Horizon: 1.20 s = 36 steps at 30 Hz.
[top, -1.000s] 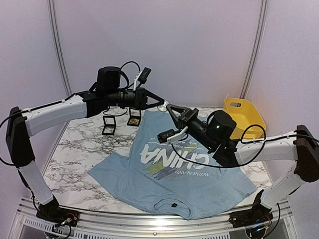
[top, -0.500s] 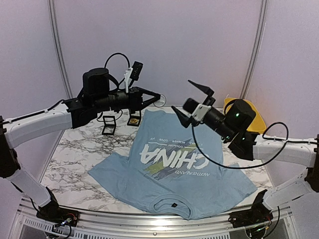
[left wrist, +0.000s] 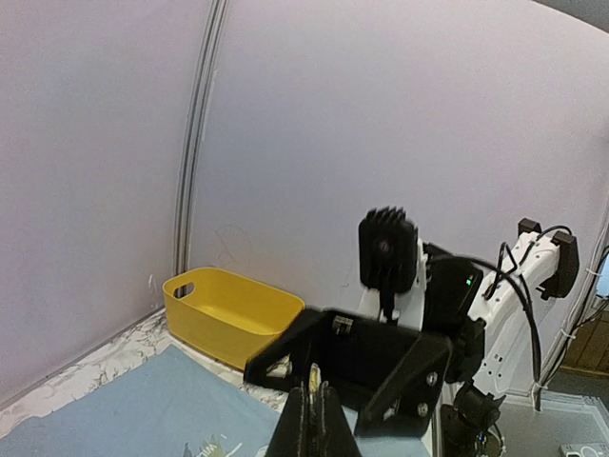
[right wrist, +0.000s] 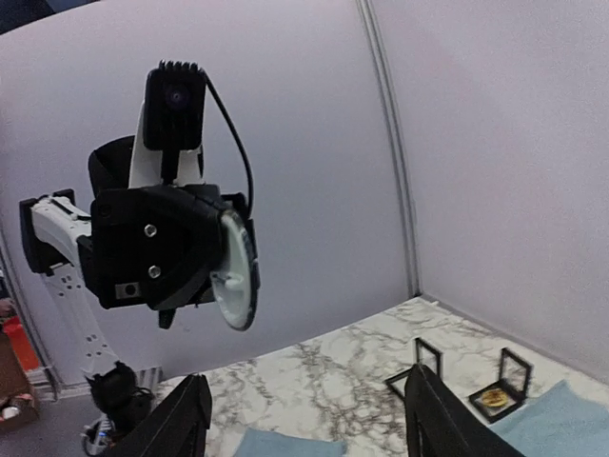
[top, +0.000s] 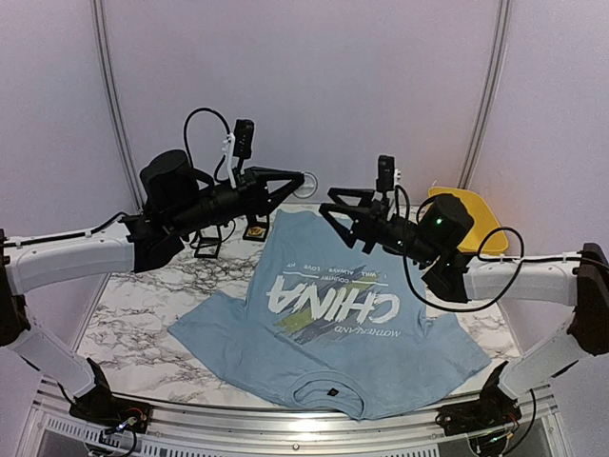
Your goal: Pin the brooch onto the clothing
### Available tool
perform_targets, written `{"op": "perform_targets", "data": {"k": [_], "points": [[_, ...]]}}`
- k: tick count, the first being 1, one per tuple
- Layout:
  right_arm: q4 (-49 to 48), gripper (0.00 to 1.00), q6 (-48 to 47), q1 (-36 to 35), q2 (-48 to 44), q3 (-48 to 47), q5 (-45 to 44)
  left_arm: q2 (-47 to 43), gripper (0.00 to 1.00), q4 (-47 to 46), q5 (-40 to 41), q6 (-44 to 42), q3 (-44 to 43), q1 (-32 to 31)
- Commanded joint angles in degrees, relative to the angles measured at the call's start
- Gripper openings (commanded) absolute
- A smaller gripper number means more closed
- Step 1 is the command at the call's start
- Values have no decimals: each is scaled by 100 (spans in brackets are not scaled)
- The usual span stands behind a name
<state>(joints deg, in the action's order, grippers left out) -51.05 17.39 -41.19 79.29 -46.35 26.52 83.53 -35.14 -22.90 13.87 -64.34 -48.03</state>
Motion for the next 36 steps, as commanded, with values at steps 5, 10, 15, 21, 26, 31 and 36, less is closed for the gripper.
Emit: {"op": "perform_targets", "data": {"k": [5, 10, 15, 21, 26, 31, 36], "points": [[-1368, 39, 1224, -406, 566, -305, 336, 70, 0, -718, 12, 293, -5, -66], [-1341, 39, 1302, -402, 747, -562, 518, 69, 0, -731, -43, 327, 9, -81], [-1134, 29, 1136, -405, 832, -835, 626, 87, 0, -732, -89, 379, -1, -85], [-946, 13, 1066, -401, 830, -902, 648, 112, 0, -732, -155, 415, -35, -93], [-889, 0, 1021, -389, 779, -898, 652, 125, 0, -732, -177, 429, -25, -92], [-980, 0, 1322, -15, 618, -798, 789, 100, 5, -721, -398, 367, 5, -89], [1405, 0, -89, 777, -26, -1185, 1700, -702, 70, 378, -346, -993, 115, -57]]}}
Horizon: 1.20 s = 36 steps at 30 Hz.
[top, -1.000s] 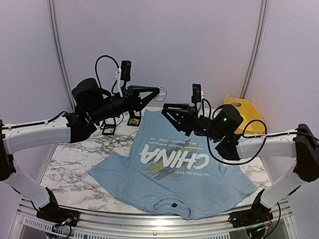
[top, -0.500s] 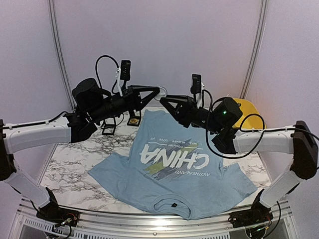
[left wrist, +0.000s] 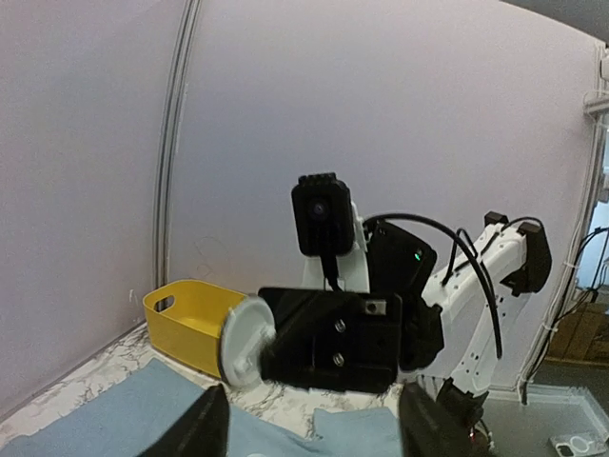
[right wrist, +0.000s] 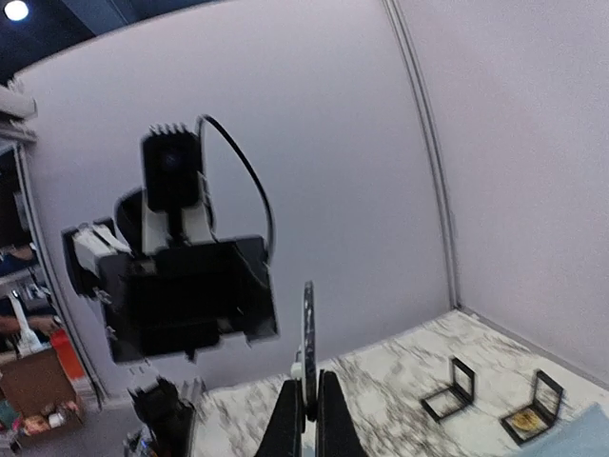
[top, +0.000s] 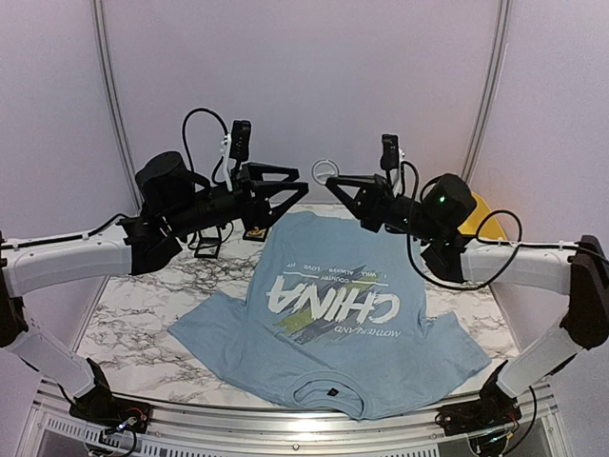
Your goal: Pin the brooch onto the clothing
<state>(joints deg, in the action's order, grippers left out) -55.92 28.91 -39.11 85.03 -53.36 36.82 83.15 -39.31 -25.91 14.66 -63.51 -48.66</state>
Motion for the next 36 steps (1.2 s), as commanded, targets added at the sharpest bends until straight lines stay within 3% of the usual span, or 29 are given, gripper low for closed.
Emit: {"op": "perform_targets", "data": {"k": [1, 4, 6, 8, 11, 14, 18, 21, 26, 31, 36], "points": [[3902, 0, -2283, 615, -689, -926, 906, -816, 70, 1420, 205, -1612, -32, 6], [8593, 0, -5314, 630, -525, -2611, 551, -939, 68, 3145, 926, -2575, -560, -3], [10237, 0, -6155, 645, -359, -3451, 153, -752, 68, 4459, 939, -3087, -1259, -16], [11032, 0, -6543, 643, -295, -3946, 87, -580, 69, 5149, 811, -3392, -1596, -22], [11350, 0, -6684, 556, -305, -4252, 123, -363, 71, 5711, 300, -3701, -1959, -36], [11589, 0, -6718, 86, -199, -4661, -505, -7, 68, 6055, -40, -3737, -2381, -123], [11809, 0, -6597, -588, 126, -5403, -938, 166, 54, 6233, -81, -4046, -2581, -354], [11799, 0, -6482, -746, 266, -5637, -1209, 145, 40, 6234, 7, -4260, -2562, -524], [11793, 0, -6497, -922, 330, -5652, -1336, 94, 26, 6238, 121, -4404, -2515, -639], [11755, 0, -6558, -940, 327, -5550, -1292, 131, 26, 6225, 209, -4449, -2515, -670], [11824, 0, -6642, -940, 293, -5450, -1248, 79, 31, 6202, 785, -4657, -2452, -671]]}}
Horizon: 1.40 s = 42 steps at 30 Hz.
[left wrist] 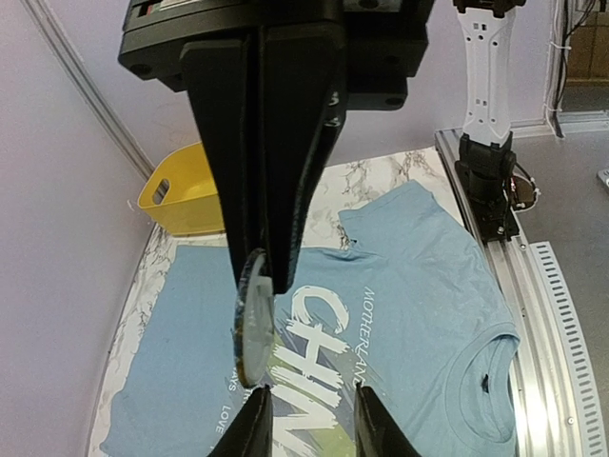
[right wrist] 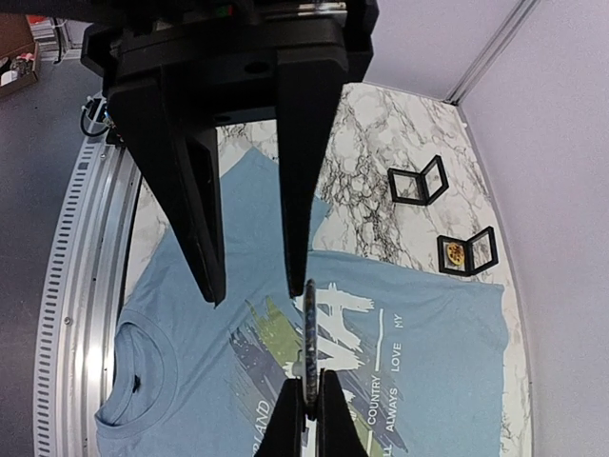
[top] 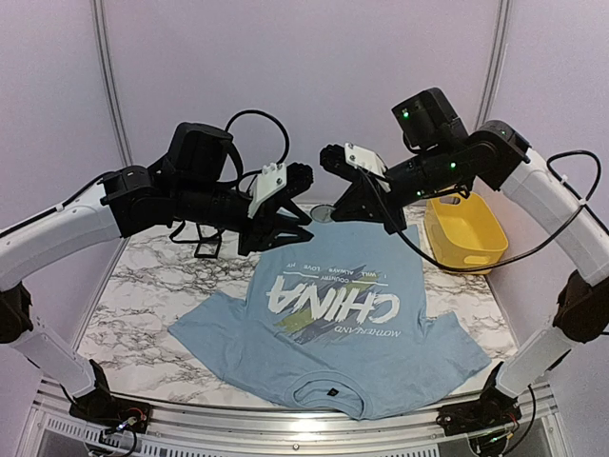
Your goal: Pin the brooch onto the clothing
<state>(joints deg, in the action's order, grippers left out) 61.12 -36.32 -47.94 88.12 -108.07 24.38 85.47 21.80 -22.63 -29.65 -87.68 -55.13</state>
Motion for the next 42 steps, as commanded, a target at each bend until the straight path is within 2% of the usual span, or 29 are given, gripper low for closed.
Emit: {"op": "perform_targets", "data": {"k": [1, 7, 10, 14, 17, 19, 31, 39, 42], "points": [[107, 0, -137, -55, -40, 31, 19, -166, 33, 88, 520, -267, -4, -24], [-201, 0, -202, -55, -271, 222, 365, -95, 36, -20, 329, -154, 9, -24], [-331, 0, -210, -57, -330, 329, 435, -139, 36, -495, -80, 109, 163, -24], [-357, 0, -224, -57, -314, 338, 402, -290, 29, -1090, -555, 356, 472, -24], [-361, 0, -218, -57, -297, 354, 367, -343, 18, -1288, -576, 433, 616, -24], [-347, 0, -218, -57, -287, 357, 349, -339, 15, -1292, -576, 450, 604, -24], [-290, 0, -226, -57, -269, 378, 451, -256, 16, -1360, -281, 509, 542, -24], [-224, 0, -237, -57, -226, 375, 400, -253, 12, -1424, -253, 515, 563, -24], [-223, 0, -229, -57, -216, 374, 404, -233, 0, -1424, -217, 534, 558, -24]]}}
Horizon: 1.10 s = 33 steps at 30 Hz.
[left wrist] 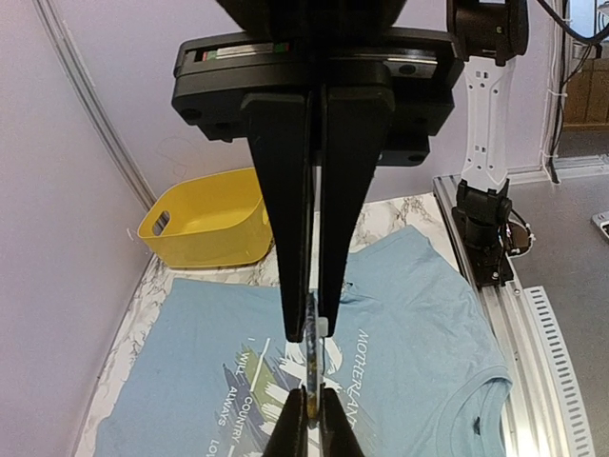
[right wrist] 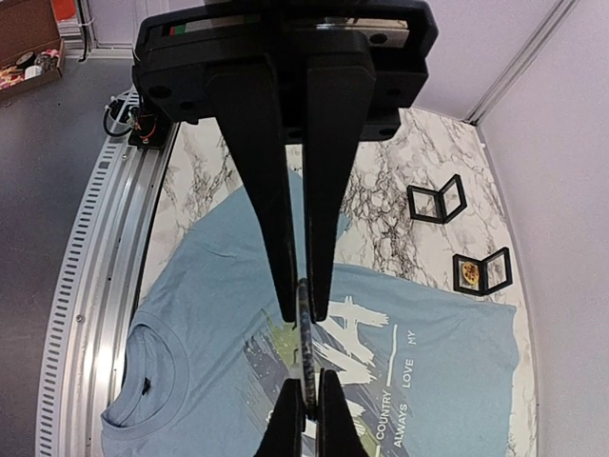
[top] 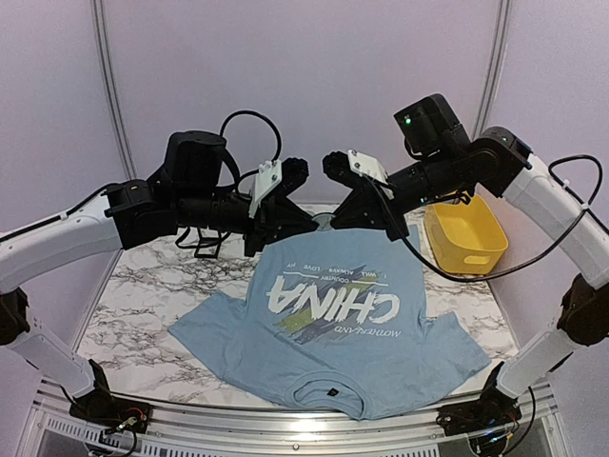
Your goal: Pin the brooch onto the clothing
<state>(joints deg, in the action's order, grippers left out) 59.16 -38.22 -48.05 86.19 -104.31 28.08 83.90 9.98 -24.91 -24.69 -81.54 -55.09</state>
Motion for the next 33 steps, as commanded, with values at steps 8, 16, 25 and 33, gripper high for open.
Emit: {"op": "perform_targets", "data": {"k": [8, 16, 25, 33], "points": [[-1015, 52, 129, 71, -615, 653, 136, -229, 0, -1325, 33, 783, 451, -7], [-7748, 98, 4364, 1235, -2059, 4237, 2288, -312, 0, -3379, 114, 2213, 1264, 7], [-9546, 72, 5306, 493, -1713, 4979, 1553, -276, 0, -3544, 125, 2354, 1272, 7], [-9626, 37, 5278, 412, -1365, 4767, 1525, -324, 0, -3554, 126, 2323, 1332, 7]]}}
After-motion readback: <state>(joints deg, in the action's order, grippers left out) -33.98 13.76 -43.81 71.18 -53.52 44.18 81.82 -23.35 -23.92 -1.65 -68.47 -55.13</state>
